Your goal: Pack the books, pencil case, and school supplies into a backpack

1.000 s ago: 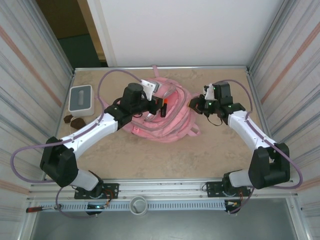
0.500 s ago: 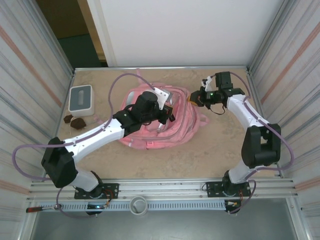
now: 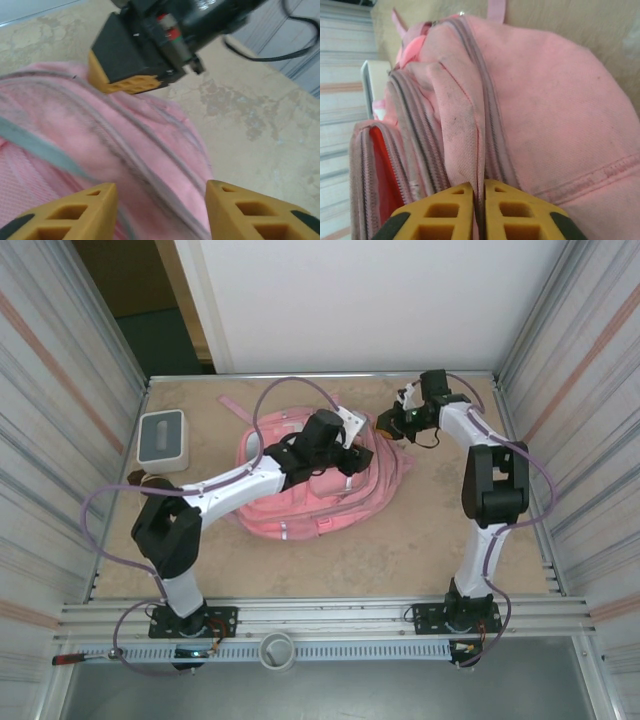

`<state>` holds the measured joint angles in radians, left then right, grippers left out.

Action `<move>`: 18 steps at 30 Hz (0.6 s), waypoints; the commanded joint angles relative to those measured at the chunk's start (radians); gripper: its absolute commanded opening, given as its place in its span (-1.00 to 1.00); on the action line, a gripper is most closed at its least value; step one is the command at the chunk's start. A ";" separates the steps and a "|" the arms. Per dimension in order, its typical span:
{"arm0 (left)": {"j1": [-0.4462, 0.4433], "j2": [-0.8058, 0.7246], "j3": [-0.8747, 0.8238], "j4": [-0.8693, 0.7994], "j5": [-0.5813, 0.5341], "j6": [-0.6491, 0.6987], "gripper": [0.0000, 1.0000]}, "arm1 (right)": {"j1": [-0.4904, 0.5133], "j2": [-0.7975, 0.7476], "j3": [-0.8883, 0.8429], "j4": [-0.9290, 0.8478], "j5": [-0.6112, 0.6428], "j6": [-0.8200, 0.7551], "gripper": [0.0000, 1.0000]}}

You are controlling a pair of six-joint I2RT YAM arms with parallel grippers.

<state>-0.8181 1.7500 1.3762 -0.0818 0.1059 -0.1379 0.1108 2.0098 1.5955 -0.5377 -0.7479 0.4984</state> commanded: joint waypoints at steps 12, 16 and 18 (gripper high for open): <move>0.155 -0.415 -0.396 0.023 0.193 0.823 0.41 | 0.012 -0.257 -0.094 -0.087 0.411 -0.073 -0.02; 0.157 -0.396 -0.435 -0.024 0.269 1.036 0.40 | 0.036 -0.398 -0.252 -0.028 0.424 -0.054 0.24; 0.151 -0.365 -0.421 -0.049 0.283 1.078 0.39 | 0.052 -0.450 -0.307 -0.029 0.444 -0.054 0.28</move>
<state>-0.6586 1.3685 0.9497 -0.1013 0.3084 0.7380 0.1390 1.6211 1.3479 -0.5854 -0.3569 0.4397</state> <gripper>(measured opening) 0.697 0.637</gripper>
